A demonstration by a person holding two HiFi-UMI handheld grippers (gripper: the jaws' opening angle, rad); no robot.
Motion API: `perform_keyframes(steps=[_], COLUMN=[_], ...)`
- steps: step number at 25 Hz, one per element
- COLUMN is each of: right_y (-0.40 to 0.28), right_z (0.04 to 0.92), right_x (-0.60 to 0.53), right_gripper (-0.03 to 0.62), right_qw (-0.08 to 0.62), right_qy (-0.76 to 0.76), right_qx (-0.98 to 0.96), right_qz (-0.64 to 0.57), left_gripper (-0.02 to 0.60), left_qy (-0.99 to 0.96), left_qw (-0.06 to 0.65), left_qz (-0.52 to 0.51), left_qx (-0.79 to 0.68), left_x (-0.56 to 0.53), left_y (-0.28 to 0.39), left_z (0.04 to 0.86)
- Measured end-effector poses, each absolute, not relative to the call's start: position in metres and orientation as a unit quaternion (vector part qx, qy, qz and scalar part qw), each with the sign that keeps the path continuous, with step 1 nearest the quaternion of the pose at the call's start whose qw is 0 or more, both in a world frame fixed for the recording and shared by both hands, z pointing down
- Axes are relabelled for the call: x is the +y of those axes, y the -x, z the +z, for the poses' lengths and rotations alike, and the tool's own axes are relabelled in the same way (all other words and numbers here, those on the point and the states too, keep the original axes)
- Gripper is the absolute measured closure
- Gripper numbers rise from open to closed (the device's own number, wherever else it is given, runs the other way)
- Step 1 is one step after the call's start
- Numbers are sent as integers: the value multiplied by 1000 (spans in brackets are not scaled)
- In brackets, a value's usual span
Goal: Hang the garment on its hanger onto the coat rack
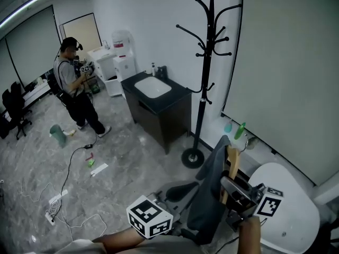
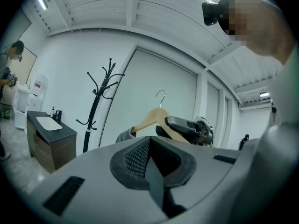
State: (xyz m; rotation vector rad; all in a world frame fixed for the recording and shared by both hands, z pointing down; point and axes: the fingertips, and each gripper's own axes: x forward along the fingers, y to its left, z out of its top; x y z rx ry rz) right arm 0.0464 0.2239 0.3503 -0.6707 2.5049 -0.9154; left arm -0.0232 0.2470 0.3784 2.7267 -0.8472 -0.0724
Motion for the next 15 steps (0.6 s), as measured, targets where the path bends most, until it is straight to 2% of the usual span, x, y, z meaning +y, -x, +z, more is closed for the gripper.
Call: perform_keyframes(steps=[15], right_y=[-63], right_z=[356], right_x=[69], right_gripper=[433], right_qw=[182], right_qy=[277], right_qx=[891], right_qz=[-311], left_gripper=[575], left_qy=[-955], left_qw=[144], left_qz=[-33], left_qx=[-256], left_x=[79], left_y=[9], left_z=[381])
